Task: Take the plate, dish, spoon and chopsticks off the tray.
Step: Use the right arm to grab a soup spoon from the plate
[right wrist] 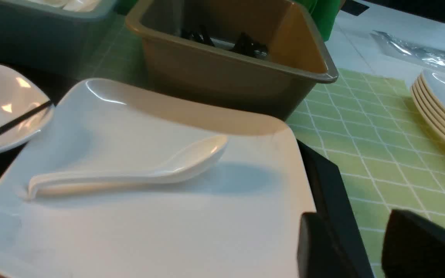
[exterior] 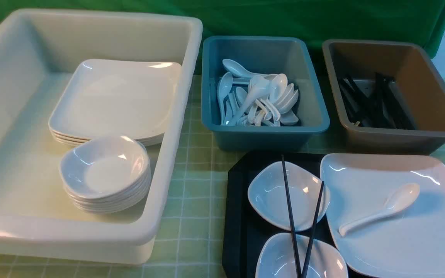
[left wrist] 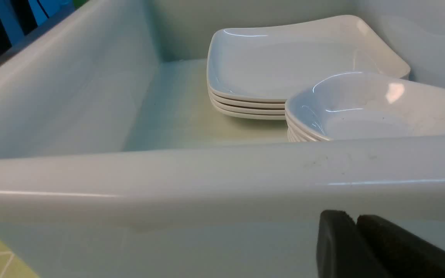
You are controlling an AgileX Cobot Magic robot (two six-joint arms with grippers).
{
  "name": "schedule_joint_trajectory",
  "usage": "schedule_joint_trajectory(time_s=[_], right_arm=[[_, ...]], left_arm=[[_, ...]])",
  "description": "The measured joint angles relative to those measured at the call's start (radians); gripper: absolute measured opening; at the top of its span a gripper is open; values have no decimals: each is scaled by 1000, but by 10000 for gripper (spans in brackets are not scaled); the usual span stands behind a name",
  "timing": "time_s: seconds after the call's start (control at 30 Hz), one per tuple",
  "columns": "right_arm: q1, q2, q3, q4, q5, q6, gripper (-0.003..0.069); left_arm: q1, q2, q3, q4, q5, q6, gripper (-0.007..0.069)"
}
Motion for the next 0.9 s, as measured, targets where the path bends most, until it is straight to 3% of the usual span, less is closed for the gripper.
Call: schedule_joint_trajectory(time_s=[0.67, 0.77, 0.9], right_arm=[[0, 0, 0, 0, 0, 0, 242], [0, 0, 0, 0, 0, 0, 242], [0, 0, 0, 0, -4, 0, 242]], left_arm=[[0, 0, 0, 4, -5, 3, 68], [0, 0, 0, -79, -74, -20, 72], [0, 0, 0, -315, -244, -143, 75]])
